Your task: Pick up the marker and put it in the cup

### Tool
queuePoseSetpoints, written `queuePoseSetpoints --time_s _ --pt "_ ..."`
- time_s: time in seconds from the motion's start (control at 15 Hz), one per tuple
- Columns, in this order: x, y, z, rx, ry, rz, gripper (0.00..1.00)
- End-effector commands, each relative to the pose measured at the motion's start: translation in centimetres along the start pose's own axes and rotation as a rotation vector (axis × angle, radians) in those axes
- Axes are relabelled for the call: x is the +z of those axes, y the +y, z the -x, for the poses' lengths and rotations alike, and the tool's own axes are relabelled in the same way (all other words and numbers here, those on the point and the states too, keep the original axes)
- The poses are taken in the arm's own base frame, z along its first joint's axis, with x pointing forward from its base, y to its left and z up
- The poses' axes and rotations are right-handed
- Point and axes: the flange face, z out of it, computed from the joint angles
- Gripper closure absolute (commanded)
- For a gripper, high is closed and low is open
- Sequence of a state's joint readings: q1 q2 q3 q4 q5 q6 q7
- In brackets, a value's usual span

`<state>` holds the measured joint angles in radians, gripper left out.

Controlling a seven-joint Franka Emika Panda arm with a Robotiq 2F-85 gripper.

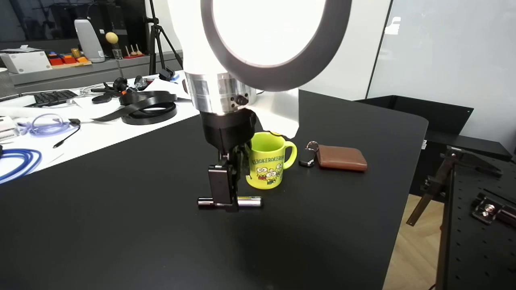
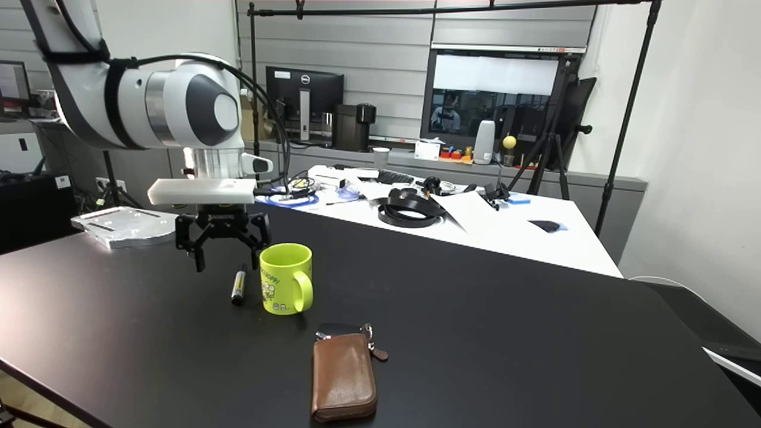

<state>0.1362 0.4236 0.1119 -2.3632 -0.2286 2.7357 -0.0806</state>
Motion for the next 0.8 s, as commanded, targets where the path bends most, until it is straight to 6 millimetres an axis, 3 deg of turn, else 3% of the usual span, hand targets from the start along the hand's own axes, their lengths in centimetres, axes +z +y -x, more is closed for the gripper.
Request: queuePoseSetpoints --time_s 0.0,0.47,0.73 --pt "1.1 0.8 -0.7 0.003 -0.024 -0.008 0.0" --pt "1.5 0.9 -2.2 -0.036 -0.059 0.004 0.0" --pt "2.8 0.5 -3.3 -0.093 -0.089 -0.004 0.0"
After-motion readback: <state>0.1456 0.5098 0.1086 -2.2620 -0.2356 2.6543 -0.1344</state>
